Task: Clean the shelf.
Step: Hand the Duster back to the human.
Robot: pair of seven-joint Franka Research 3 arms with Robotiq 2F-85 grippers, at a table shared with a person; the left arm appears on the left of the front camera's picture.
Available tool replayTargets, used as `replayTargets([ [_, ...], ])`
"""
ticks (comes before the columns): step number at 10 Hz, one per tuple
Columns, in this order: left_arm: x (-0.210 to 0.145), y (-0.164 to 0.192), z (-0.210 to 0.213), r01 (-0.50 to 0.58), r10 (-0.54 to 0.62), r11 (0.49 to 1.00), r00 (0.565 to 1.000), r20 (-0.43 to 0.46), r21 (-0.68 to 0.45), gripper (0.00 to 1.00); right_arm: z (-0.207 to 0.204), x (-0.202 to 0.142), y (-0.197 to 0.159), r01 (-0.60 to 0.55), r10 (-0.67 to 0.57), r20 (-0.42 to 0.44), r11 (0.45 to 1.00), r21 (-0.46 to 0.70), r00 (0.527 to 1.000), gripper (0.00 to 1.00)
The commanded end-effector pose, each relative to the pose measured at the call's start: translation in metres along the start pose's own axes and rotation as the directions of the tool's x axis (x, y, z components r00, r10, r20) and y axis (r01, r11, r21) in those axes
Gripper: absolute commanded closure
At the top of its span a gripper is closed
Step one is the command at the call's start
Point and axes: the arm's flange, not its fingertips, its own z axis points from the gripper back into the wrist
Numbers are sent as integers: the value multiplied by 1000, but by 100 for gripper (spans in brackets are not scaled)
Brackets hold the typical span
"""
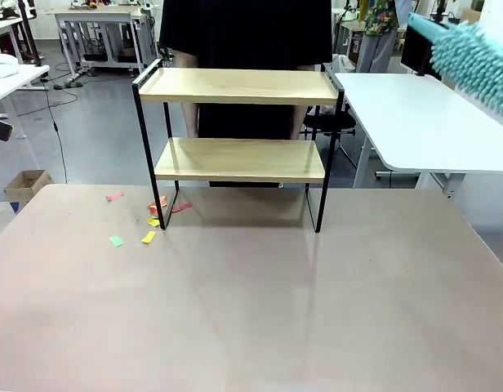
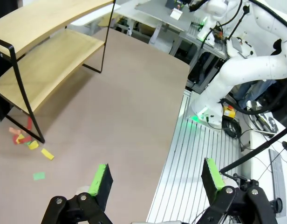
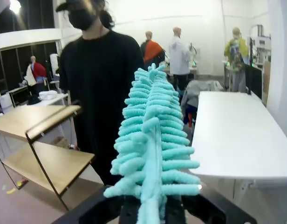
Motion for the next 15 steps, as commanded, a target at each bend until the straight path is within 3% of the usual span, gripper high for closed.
replayTargets([
  [1, 4, -2, 1, -7, 7, 1000, 1000, 13, -10, 0, -5, -37, 1, -8, 6, -37, 998, -56, 999, 83],
  [5, 4, -2, 1, -7, 7, 1000, 1000, 13, -10, 0, -6, -93, -1, 42, -48, -106, 998, -56, 993, 83],
  [6, 4, -2, 1, -7, 7, 1000, 1000, 13, -10, 0, -7, -95, -3, 54, -60, -104, 997, -59, 993, 83],
  [7, 4, -2, 1, -7, 7, 1000, 1000, 13, -10, 0, -25, -71, -18, 66, -70, -136, 997, -34, 988, 83],
  [15, 4, -2, 1, -7, 7, 1000, 1000, 13, -10, 0, -25, -71, -18, 66, -70, -136, 997, -34, 988, 83],
])
